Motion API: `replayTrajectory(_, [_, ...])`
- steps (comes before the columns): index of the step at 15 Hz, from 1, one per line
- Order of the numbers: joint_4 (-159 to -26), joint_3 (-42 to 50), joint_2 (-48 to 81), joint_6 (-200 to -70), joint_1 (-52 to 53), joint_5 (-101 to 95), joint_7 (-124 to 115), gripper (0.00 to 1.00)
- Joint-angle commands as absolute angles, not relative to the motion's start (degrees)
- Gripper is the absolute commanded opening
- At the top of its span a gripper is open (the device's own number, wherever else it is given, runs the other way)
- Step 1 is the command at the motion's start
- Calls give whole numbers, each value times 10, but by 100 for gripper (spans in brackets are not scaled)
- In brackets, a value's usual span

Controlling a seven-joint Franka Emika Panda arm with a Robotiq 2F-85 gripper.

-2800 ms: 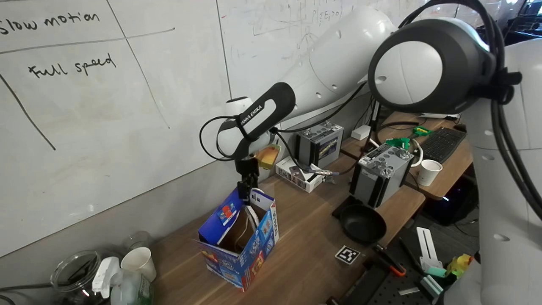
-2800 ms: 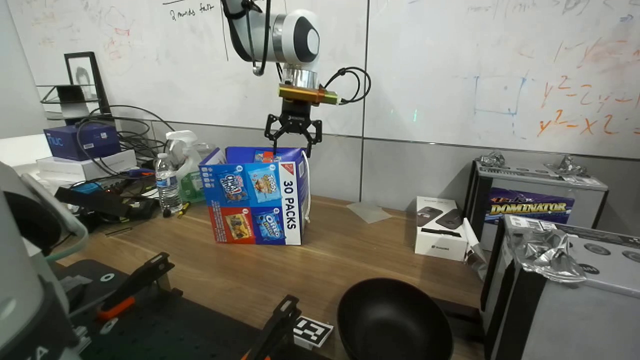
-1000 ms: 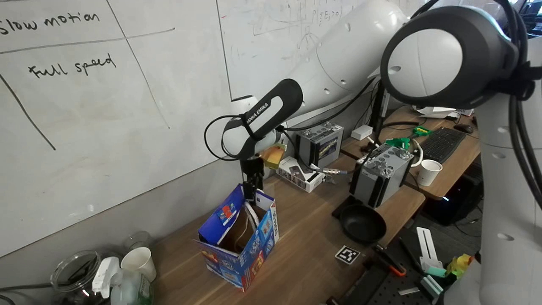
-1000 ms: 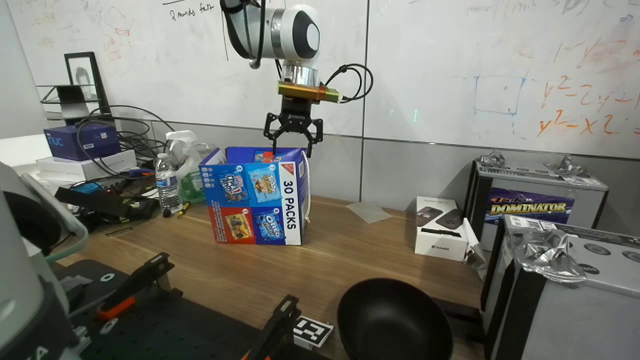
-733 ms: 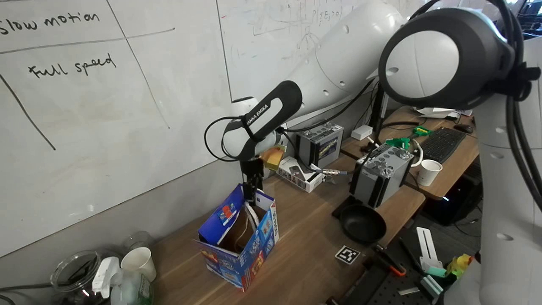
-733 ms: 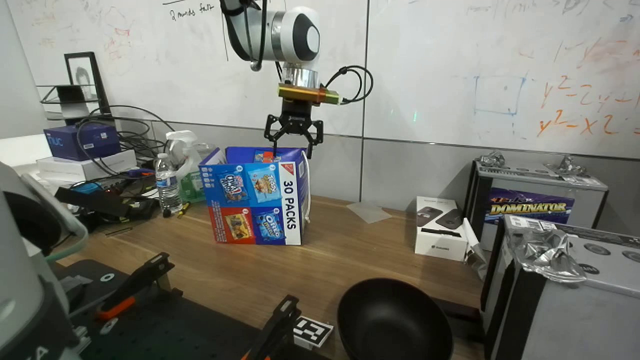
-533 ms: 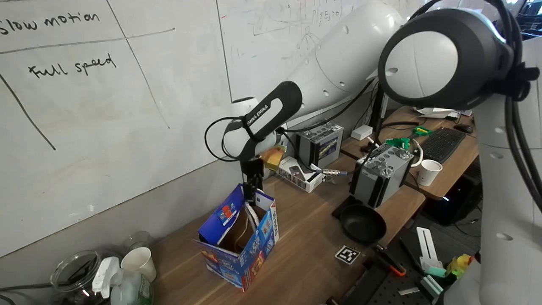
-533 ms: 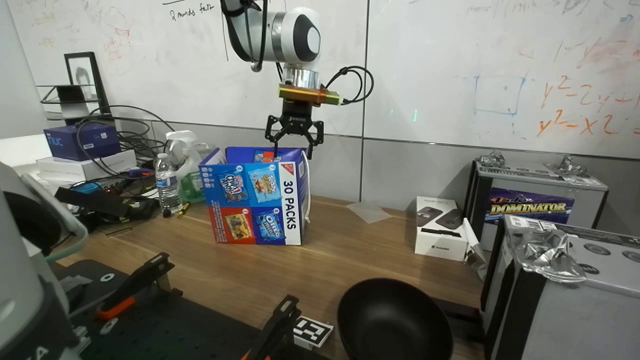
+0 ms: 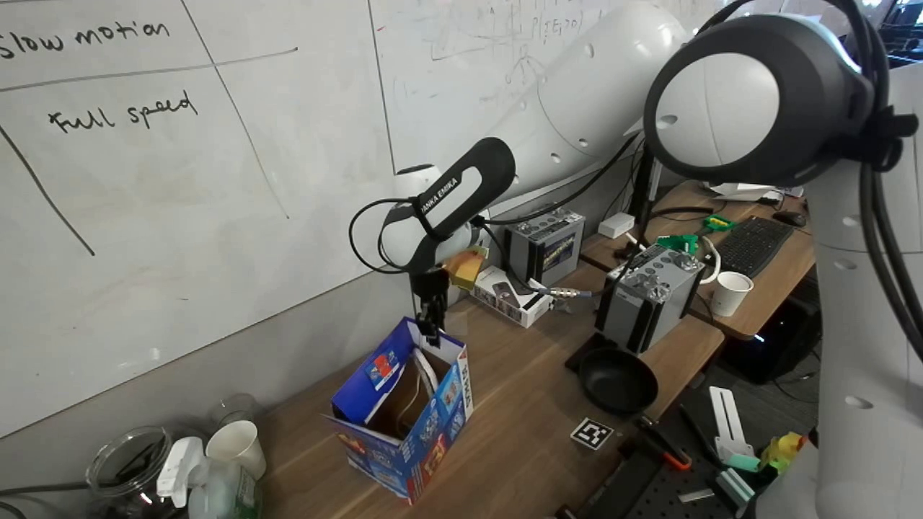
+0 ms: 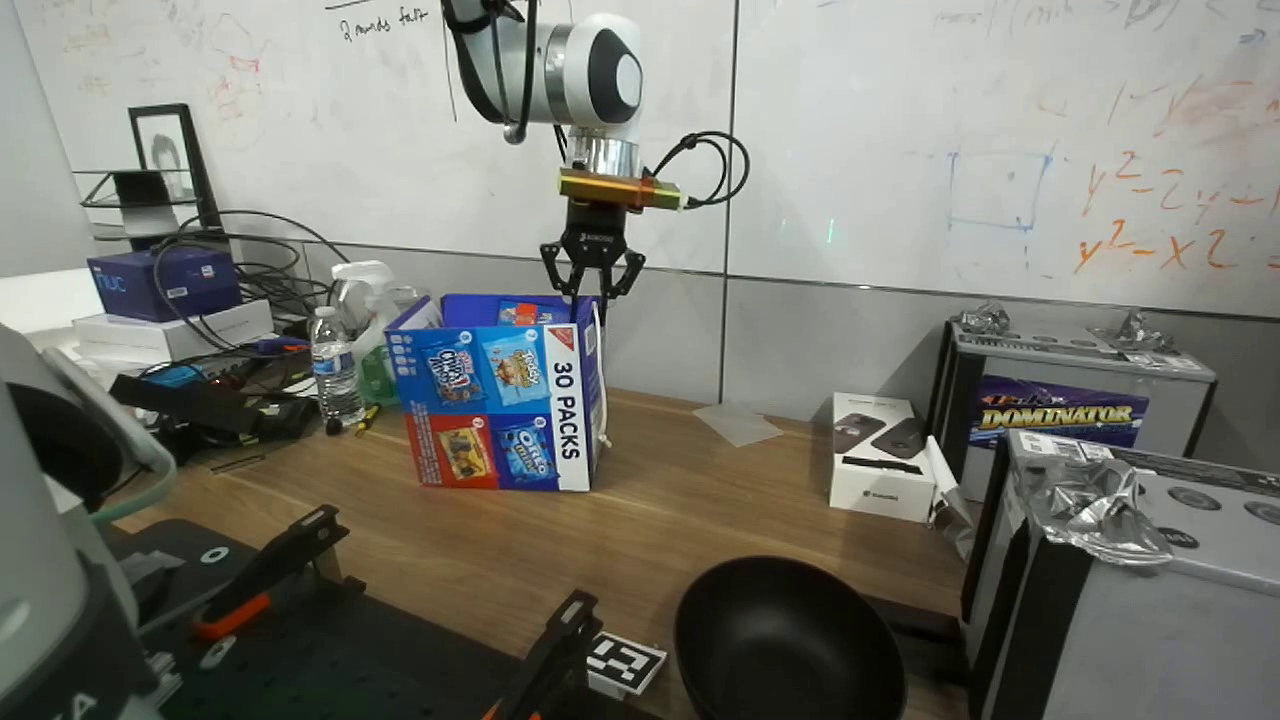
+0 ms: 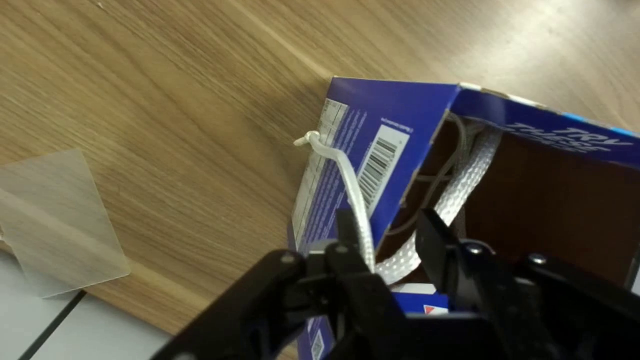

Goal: Put the strings in the blue box

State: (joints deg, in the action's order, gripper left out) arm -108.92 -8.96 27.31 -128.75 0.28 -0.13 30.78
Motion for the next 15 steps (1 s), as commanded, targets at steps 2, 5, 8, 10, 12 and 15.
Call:
replayTrajectory(2, [-1090, -91, 263, -1285, 3, -1, 297, 1])
replayTrajectory(5, [-1080, -92, 264, -1261, 3, 8, 278, 4])
replayTrajectory(8, [-1067, -92, 263, -1228, 4, 16, 255, 6])
replayTrajectory(10, [-1058, -91, 262, -1204, 5, 21, 240, 6])
replayTrajectory(12, [-1049, -91, 261, -1183, 7, 25, 231, 5])
replayTrajectory(15, [-1037, -92, 262, -1157, 8, 34, 225, 5])
